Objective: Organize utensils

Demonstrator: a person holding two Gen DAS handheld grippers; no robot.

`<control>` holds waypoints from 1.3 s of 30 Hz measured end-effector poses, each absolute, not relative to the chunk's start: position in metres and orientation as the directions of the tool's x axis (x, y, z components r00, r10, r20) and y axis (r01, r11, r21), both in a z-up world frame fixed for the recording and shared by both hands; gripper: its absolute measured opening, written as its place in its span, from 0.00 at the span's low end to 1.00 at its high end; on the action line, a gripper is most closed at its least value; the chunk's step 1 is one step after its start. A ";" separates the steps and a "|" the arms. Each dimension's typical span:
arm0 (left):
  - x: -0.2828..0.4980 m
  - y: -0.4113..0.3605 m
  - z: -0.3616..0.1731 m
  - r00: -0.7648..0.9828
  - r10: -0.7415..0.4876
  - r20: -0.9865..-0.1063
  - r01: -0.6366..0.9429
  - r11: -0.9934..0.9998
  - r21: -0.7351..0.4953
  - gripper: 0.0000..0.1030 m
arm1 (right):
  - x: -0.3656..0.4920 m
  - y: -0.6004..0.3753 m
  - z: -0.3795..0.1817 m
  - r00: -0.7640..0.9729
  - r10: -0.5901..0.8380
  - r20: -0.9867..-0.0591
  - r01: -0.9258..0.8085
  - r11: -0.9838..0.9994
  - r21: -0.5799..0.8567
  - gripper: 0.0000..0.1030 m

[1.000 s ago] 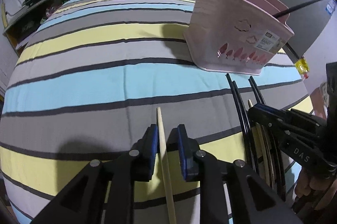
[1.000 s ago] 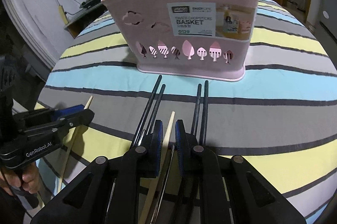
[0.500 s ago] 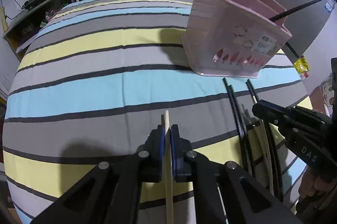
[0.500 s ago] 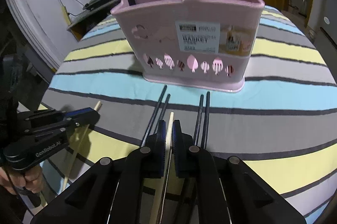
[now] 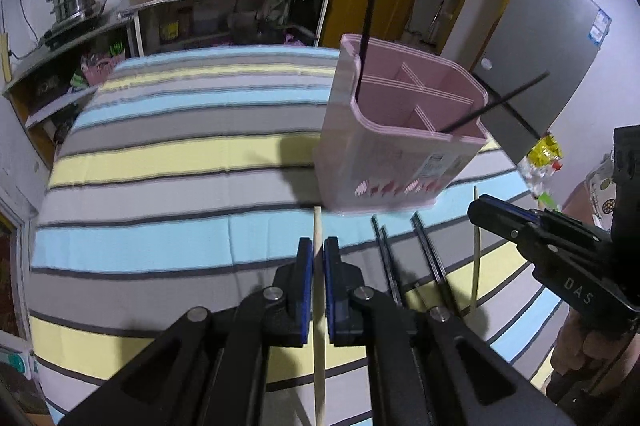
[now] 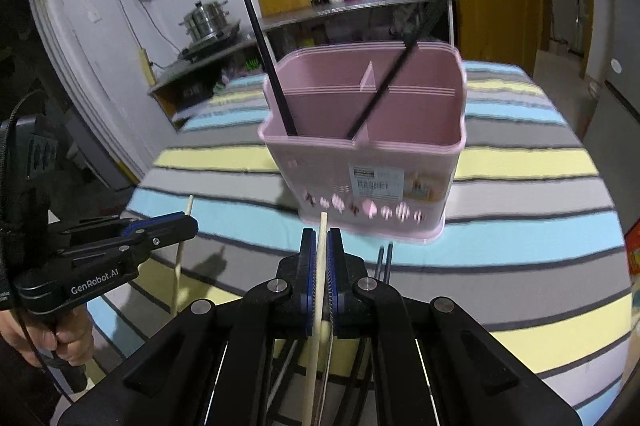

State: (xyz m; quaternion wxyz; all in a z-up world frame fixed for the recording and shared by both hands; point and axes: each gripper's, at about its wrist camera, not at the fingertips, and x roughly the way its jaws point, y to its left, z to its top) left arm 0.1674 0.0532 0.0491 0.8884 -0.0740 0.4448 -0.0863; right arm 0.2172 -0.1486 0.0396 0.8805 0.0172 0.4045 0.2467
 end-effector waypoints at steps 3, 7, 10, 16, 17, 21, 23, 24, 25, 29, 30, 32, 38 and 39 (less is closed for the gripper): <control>0.168 0.055 0.064 0.617 -0.218 -0.756 0.097 0.975 -0.202 0.06 | 0.215 -0.149 0.054 0.576 0.458 -0.678 -0.430 0.874 0.225 0.05; 0.168 0.056 0.082 0.648 -0.221 -0.729 0.107 0.974 -0.200 0.06 | 0.211 -0.147 0.071 0.604 0.466 -0.646 -0.443 0.871 0.213 0.05; 0.165 0.055 0.094 0.666 -0.222 -0.712 0.115 0.974 -0.196 0.06 | 0.207 -0.148 0.080 0.619 0.469 -0.630 -0.449 0.870 0.206 0.05; 0.157 0.052 0.103 0.680 -0.227 -0.697 0.126 0.973 -0.193 0.06 | 0.197 -0.150 0.087 0.630 0.472 -0.617 -0.456 0.867 0.199 0.05; 0.156 0.051 0.103 0.680 -0.228 -0.697 0.126 0.973 -0.195 0.06 | 0.195 -0.151 0.087 0.630 0.473 -0.616 -0.458 0.867 0.197 0.05; 0.148 0.047 0.103 0.675 -0.232 -0.700 0.133 0.972 -0.194 0.06 | 0.188 -0.154 0.088 0.630 0.470 -0.618 -0.462 0.867 0.188 0.05; 0.144 0.045 0.104 0.673 -0.230 -0.703 0.140 0.973 -0.184 0.06 | 0.184 -0.157 0.088 0.631 0.468 -0.619 -0.462 0.868 0.185 0.05; 0.141 0.043 0.105 0.673 -0.229 -0.704 0.142 0.973 -0.181 0.06 | 0.181 -0.159 0.088 0.632 0.467 -0.619 -0.461 0.868 0.185 0.05; 0.139 0.042 0.106 0.672 -0.228 -0.705 0.145 0.974 -0.176 0.06 | 0.180 -0.160 0.089 0.632 0.467 -0.619 -0.461 0.868 0.184 0.05; 0.133 0.036 0.109 0.663 -0.227 -0.714 0.158 0.974 -0.163 0.06 | 0.173 -0.163 0.091 0.632 0.466 -0.619 -0.464 0.868 0.179 0.05; 0.131 0.035 0.109 0.662 -0.225 -0.715 0.158 0.974 -0.160 0.06 | 0.172 -0.164 0.092 0.634 0.468 -0.617 -0.465 0.867 0.180 0.05; 0.130 0.034 0.111 0.661 -0.222 -0.717 0.157 0.975 -0.158 0.06 | 0.170 -0.165 0.095 0.638 0.470 -0.610 -0.463 0.867 0.183 0.05; 0.129 0.033 0.120 0.675 -0.233 -0.700 0.156 0.972 -0.173 0.06 | 0.171 -0.167 0.108 0.666 0.479 -0.572 -0.465 0.866 0.185 0.05; 0.130 0.034 0.123 0.677 -0.238 -0.696 0.157 0.971 -0.179 0.06 | 0.172 -0.168 0.111 0.670 0.480 -0.566 -0.464 0.866 0.185 0.05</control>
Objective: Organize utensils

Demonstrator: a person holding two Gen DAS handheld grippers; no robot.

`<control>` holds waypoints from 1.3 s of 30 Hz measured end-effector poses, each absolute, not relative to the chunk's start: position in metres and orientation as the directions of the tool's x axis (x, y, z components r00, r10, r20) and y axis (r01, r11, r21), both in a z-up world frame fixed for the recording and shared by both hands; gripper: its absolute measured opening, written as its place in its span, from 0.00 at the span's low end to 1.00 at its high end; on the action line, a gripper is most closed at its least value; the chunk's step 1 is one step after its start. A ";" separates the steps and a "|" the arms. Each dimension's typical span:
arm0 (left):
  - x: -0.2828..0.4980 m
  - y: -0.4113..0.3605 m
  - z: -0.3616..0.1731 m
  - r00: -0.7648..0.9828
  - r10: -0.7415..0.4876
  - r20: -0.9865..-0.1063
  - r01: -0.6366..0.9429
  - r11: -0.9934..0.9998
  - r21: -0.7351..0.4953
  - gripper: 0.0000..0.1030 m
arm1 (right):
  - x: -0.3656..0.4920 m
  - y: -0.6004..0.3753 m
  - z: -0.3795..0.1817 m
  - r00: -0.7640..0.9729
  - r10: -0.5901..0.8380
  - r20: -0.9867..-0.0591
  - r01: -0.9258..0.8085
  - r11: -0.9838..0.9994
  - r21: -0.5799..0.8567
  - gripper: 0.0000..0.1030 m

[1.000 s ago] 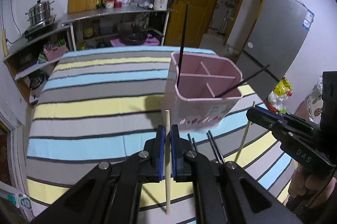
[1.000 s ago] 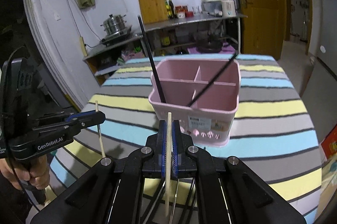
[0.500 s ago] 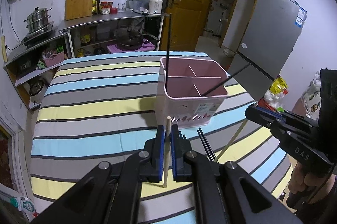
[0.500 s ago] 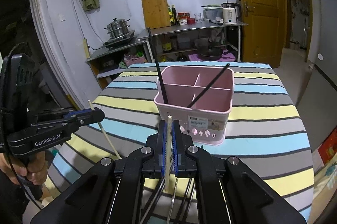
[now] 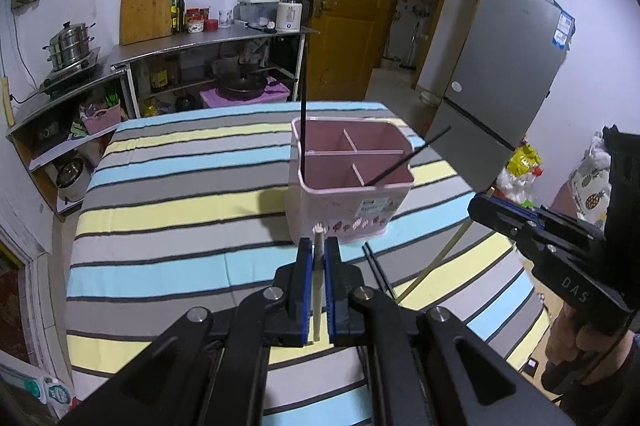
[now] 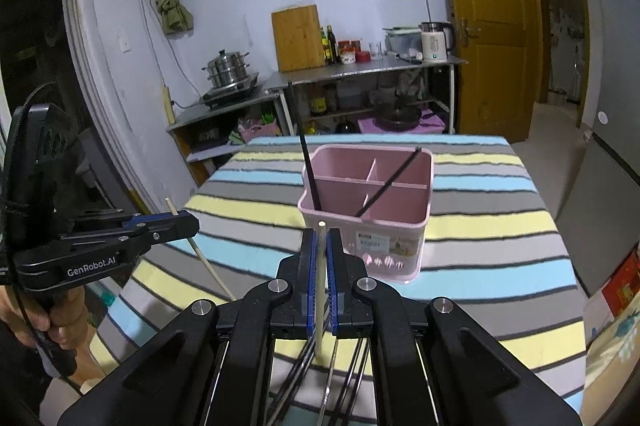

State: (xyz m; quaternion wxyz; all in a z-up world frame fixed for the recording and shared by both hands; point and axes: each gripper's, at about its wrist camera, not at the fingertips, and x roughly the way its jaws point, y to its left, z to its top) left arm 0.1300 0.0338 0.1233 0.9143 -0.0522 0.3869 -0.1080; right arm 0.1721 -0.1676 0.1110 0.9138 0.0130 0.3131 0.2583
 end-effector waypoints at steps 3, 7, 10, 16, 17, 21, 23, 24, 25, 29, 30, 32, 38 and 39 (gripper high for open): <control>0.136 0.035 0.133 0.687 -0.248 -0.684 0.156 0.969 -0.194 0.06 | 0.176 -0.168 0.120 0.687 0.480 -0.546 -0.459 0.869 0.185 0.05; 0.146 0.038 0.153 0.709 -0.265 -0.653 0.154 0.962 -0.223 0.06 | 0.182 -0.170 0.135 0.718 0.480 -0.504 -0.445 0.873 0.199 0.05; 0.156 0.043 0.168 0.728 -0.275 -0.628 0.155 0.958 -0.239 0.06 | 0.190 -0.171 0.147 0.742 0.475 -0.472 -0.433 0.878 0.202 0.05; 0.177 0.046 0.197 0.763 -0.278 -0.583 0.157 0.955 -0.250 0.06 | 0.210 -0.170 0.171 0.781 0.460 -0.422 -0.411 0.888 0.207 0.05; 0.181 0.046 0.201 0.770 -0.276 -0.576 0.156 0.956 -0.249 0.06 | 0.214 -0.170 0.175 0.788 0.457 -0.412 -0.406 0.889 0.210 0.05; 0.196 0.048 0.211 0.787 -0.278 -0.551 0.151 0.953 -0.265 0.06 | 0.227 -0.171 0.185 0.807 0.454 -0.378 -0.397 0.891 0.222 0.05; 0.205 0.047 0.212 0.793 -0.273 -0.544 0.145 0.953 -0.267 0.06 | 0.232 -0.169 0.185 0.812 0.451 -0.372 -0.393 0.892 0.224 0.05; 0.210 0.048 0.210 0.793 -0.274 -0.544 0.144 0.952 -0.269 0.06 | 0.236 -0.169 0.184 0.812 0.450 -0.372 -0.391 0.892 0.227 0.05; 0.214 0.047 0.208 0.794 -0.273 -0.544 0.144 0.952 -0.269 0.06 | 0.239 -0.168 0.183 0.811 0.449 -0.374 -0.389 0.892 0.228 0.05; 0.225 0.045 0.196 0.792 -0.271 -0.547 0.137 0.952 -0.274 0.06 | 0.250 -0.165 0.171 0.809 0.441 -0.389 -0.377 0.897 0.233 0.05; 0.228 0.045 0.192 0.790 -0.274 -0.549 0.135 0.951 -0.279 0.06 | 0.253 -0.165 0.167 0.807 0.439 -0.396 -0.373 0.897 0.236 0.05; 0.233 0.046 0.183 0.784 -0.271 -0.559 0.127 0.951 -0.283 0.06 | 0.258 -0.164 0.161 0.802 0.435 -0.408 -0.367 0.899 0.238 0.05; 0.244 0.044 0.156 0.757 -0.274 -0.593 0.107 0.948 -0.300 0.06 | 0.267 -0.163 0.139 0.779 0.437 -0.450 -0.361 0.899 0.248 0.05; 0.246 0.044 0.152 0.752 -0.273 -0.599 0.104 0.948 -0.302 0.06 | 0.268 -0.162 0.135 0.775 0.436 -0.458 -0.361 0.899 0.246 0.05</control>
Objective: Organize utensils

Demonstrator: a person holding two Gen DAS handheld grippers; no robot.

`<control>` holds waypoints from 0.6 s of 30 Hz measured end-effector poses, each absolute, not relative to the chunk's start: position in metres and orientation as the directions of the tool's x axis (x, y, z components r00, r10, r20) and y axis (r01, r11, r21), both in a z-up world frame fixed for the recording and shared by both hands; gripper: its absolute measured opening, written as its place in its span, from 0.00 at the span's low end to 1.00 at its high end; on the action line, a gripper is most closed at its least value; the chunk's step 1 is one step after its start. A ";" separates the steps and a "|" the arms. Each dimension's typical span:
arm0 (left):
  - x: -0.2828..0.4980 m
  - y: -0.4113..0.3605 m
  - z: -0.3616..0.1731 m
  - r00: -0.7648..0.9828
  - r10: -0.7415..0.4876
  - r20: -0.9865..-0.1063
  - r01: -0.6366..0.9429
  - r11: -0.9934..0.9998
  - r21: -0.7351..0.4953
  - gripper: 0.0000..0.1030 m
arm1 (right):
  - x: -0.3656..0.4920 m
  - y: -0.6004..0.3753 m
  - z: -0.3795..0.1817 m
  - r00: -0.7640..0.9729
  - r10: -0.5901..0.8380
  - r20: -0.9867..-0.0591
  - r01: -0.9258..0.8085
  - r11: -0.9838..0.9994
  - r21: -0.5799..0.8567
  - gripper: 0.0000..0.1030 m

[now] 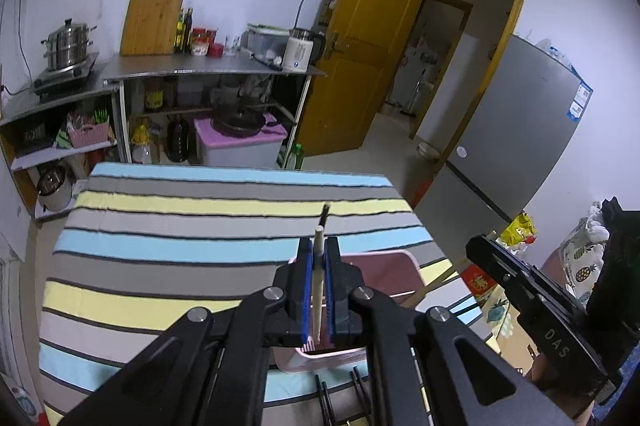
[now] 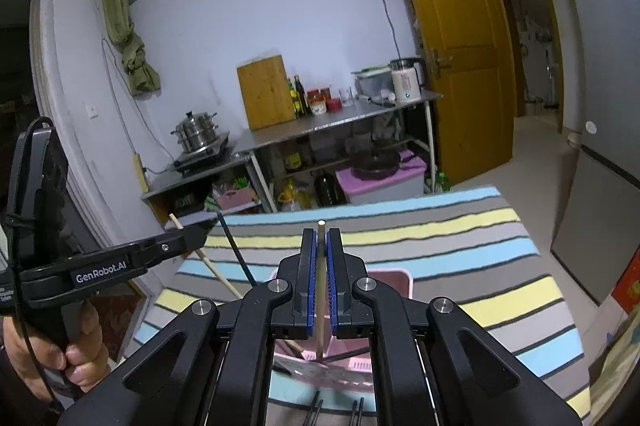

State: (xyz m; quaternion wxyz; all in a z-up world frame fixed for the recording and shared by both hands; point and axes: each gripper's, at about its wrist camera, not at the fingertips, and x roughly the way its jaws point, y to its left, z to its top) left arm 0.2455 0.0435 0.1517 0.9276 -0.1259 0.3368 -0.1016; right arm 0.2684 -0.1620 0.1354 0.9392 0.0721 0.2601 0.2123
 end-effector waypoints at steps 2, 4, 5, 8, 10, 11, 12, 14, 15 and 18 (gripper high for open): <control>0.248 0.043 0.144 0.743 -0.273 -0.611 0.099 0.948 -0.304 0.06 | 0.270 -0.160 0.128 0.765 0.435 -0.475 -0.362 0.900 0.242 0.05; 0.249 0.043 0.138 0.735 -0.271 -0.621 0.094 0.949 -0.302 0.06 | 0.272 -0.159 0.122 0.756 0.435 -0.490 -0.360 0.901 0.244 0.05; 0.250 0.043 0.135 0.731 -0.272 -0.626 0.093 0.948 -0.303 0.06 | 0.273 -0.158 0.119 0.751 0.433 -0.498 -0.359 0.901 0.242 0.05; 0.251 0.040 0.129 0.721 -0.273 -0.637 0.091 0.949 -0.303 0.06 | 0.274 -0.157 0.114 0.740 0.433 -0.515 -0.360 0.901 0.240 0.05; 0.251 0.039 0.126 0.716 -0.273 -0.642 0.094 0.950 -0.298 0.06 | 0.274 -0.156 0.111 0.734 0.433 -0.523 -0.363 0.901 0.237 0.05; 0.251 0.038 0.125 0.716 -0.272 -0.643 0.096 0.951 -0.295 0.06 | 0.273 -0.157 0.111 0.734 0.434 -0.523 -0.365 0.901 0.236 0.05; 0.250 0.038 0.124 0.716 -0.272 -0.643 0.098 0.951 -0.293 0.06 | 0.272 -0.157 0.111 0.731 0.437 -0.524 -0.370 0.899 0.234 0.05; 0.250 0.040 0.123 0.718 -0.271 -0.641 0.098 0.951 -0.293 0.07 | 0.273 -0.156 0.113 0.727 0.436 -0.530 -0.371 0.899 0.231 0.05; 0.249 0.040 0.124 0.719 -0.270 -0.640 0.098 0.951 -0.292 0.07 | 0.273 -0.156 0.113 0.728 0.434 -0.531 -0.371 0.900 0.228 0.05; 0.244 0.041 0.127 0.730 -0.264 -0.630 0.098 0.953 -0.286 0.16 | 0.268 -0.159 0.116 0.734 0.434 -0.523 -0.370 0.901 0.227 0.11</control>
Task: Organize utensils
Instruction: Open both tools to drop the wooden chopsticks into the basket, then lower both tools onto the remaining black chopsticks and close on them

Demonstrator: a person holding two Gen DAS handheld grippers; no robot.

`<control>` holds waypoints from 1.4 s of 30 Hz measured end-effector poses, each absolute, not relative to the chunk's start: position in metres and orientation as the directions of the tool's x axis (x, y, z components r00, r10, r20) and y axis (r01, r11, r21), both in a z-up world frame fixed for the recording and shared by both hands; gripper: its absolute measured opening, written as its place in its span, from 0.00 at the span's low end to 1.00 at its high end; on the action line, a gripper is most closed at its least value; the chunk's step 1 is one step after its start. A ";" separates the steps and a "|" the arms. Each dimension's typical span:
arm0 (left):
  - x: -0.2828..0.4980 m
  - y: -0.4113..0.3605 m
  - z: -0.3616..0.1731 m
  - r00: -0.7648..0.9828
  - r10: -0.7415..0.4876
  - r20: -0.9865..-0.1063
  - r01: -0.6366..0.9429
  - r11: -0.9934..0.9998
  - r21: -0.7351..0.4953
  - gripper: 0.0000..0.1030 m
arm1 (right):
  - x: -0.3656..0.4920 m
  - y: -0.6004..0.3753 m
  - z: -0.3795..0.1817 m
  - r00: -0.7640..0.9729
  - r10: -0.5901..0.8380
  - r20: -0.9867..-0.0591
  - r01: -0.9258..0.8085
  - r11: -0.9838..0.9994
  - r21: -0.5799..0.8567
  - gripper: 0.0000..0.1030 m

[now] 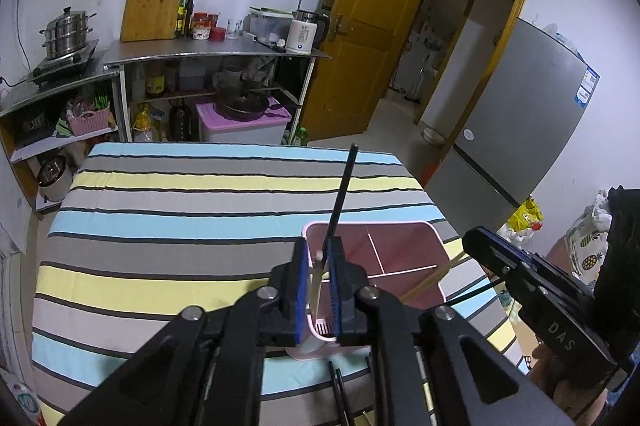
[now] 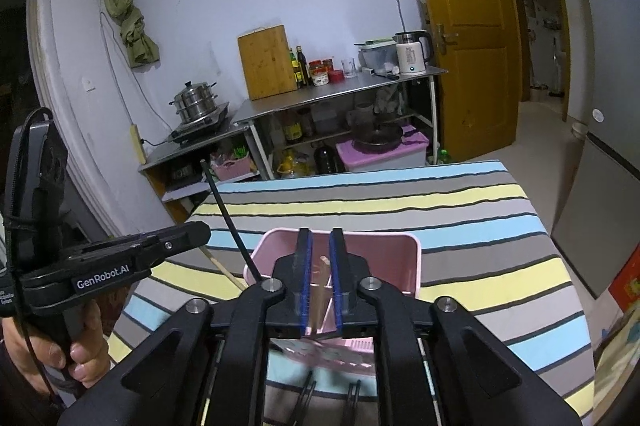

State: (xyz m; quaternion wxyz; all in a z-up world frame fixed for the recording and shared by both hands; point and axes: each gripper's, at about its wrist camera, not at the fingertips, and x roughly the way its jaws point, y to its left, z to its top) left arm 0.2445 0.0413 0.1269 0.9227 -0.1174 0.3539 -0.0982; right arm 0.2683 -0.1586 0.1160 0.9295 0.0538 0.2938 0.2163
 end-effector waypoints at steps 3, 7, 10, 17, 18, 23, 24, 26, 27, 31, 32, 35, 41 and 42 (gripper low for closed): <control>0.239 0.045 0.131 0.745 -0.258 -0.616 0.094 0.954 -0.286 0.22 | 0.265 -0.162 0.119 0.740 0.432 -0.515 -0.366 0.902 0.230 0.12; 0.226 0.053 0.142 0.769 -0.249 -0.589 0.089 0.954 -0.286 0.24 | 0.253 -0.171 0.126 0.754 0.433 -0.494 -0.364 0.901 0.235 0.13; 0.211 0.057 0.148 0.789 -0.246 -0.563 0.087 0.951 -0.295 0.26 | 0.240 -0.178 0.131 0.764 0.441 -0.471 -0.370 0.898 0.240 0.13; 0.172 0.058 0.144 0.804 -0.242 -0.543 0.093 0.954 -0.286 0.26 | 0.205 -0.191 0.132 0.780 0.442 -0.443 -0.380 0.897 0.226 0.13; 0.167 0.057 0.142 0.804 -0.241 -0.543 0.093 0.954 -0.286 0.26 | 0.200 -0.193 0.130 0.781 0.441 -0.442 -0.379 0.898 0.226 0.13; 0.143 0.052 0.126 0.791 -0.248 -0.559 0.095 0.953 -0.288 0.26 | 0.177 -0.203 0.115 0.756 0.461 -0.465 -0.386 0.887 0.253 0.13; 0.140 0.051 0.122 0.787 -0.248 -0.565 0.093 0.953 -0.288 0.26 | 0.173 -0.205 0.111 0.750 0.463 -0.473 -0.387 0.886 0.255 0.13; 0.131 0.048 0.112 0.774 -0.255 -0.580 0.097 0.952 -0.290 0.26 | 0.165 -0.206 0.100 0.737 0.462 -0.493 -0.385 0.887 0.256 0.13; 0.126 0.046 0.108 0.768 -0.258 -0.587 0.098 0.952 -0.290 0.26 | 0.161 -0.207 0.094 0.728 0.465 -0.504 -0.384 0.886 0.261 0.13; 0.112 0.039 0.088 0.737 -0.268 -0.621 0.103 0.952 -0.289 0.26 | 0.149 -0.214 0.072 0.697 0.472 -0.539 -0.378 0.881 0.284 0.13; 0.108 0.038 0.084 0.730 -0.270 -0.628 0.104 0.952 -0.289 0.26 | 0.146 -0.214 0.068 0.691 0.473 -0.547 -0.376 0.881 0.287 0.13; 0.097 0.033 0.073 0.712 -0.276 -0.646 0.104 0.951 -0.292 0.26 | 0.139 -0.217 0.058 0.680 0.470 -0.563 -0.370 0.883 0.291 0.13; 0.085 0.026 0.057 0.684 -0.282 -0.672 0.104 0.950 -0.293 0.26 | 0.134 -0.219 0.048 0.665 0.463 -0.586 -0.357 0.886 0.294 0.13; 0.084 0.025 0.055 0.681 -0.284 -0.675 0.105 0.950 -0.294 0.26 | 0.134 -0.220 0.047 0.663 0.460 -0.590 -0.355 0.888 0.294 0.13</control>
